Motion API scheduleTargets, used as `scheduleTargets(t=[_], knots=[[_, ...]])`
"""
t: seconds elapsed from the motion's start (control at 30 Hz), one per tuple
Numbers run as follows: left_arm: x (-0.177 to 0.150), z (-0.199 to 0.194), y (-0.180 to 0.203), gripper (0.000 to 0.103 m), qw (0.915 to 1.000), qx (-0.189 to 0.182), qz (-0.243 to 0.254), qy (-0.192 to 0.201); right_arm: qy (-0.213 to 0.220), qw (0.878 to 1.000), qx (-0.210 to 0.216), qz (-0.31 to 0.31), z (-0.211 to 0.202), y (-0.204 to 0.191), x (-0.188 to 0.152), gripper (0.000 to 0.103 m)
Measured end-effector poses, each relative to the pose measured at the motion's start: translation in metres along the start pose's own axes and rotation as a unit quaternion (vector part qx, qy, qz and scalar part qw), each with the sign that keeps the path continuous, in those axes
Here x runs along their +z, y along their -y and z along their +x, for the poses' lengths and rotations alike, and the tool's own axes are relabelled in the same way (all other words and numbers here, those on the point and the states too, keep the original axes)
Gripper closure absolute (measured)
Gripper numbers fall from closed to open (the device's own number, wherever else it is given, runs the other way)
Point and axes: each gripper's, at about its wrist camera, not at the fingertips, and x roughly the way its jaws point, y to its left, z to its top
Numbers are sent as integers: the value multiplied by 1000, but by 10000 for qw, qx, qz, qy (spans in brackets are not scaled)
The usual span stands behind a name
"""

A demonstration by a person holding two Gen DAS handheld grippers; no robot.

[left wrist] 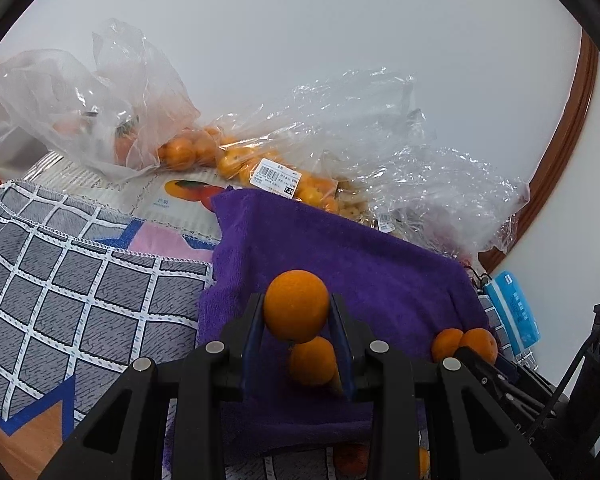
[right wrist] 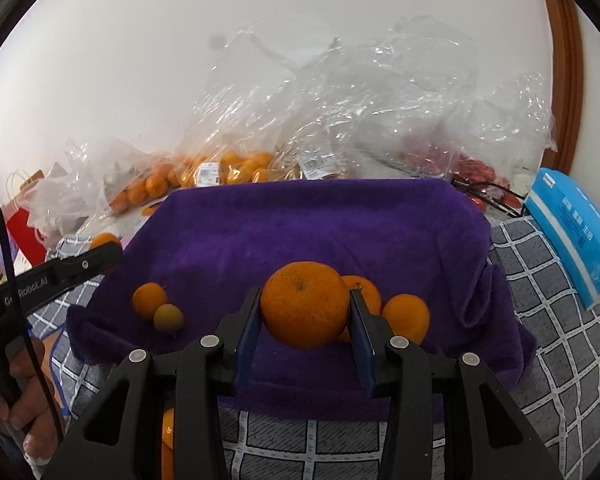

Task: Organize fruits
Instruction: 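Open right gripper over the towel while left gripper releases its orange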

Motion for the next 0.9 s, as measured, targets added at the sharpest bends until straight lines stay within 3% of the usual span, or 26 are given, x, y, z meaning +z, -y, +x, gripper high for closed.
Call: scheduleTargets(t=[0.13, 0.57, 0.9], knots=[[-1, 4, -1, 72, 10000, -31, -38, -56, -174, 9998, 34, -56, 8, -2, -3, 61], [0, 10, -15, 72, 9984, -263, -404, -299, -136, 9998, 17, -112, 8, -3, -6, 61], [-3, 14, -10, 72, 9987, -241, -271, -345, -44, 9993, -234, -295, 8, -8, -7, 61]])
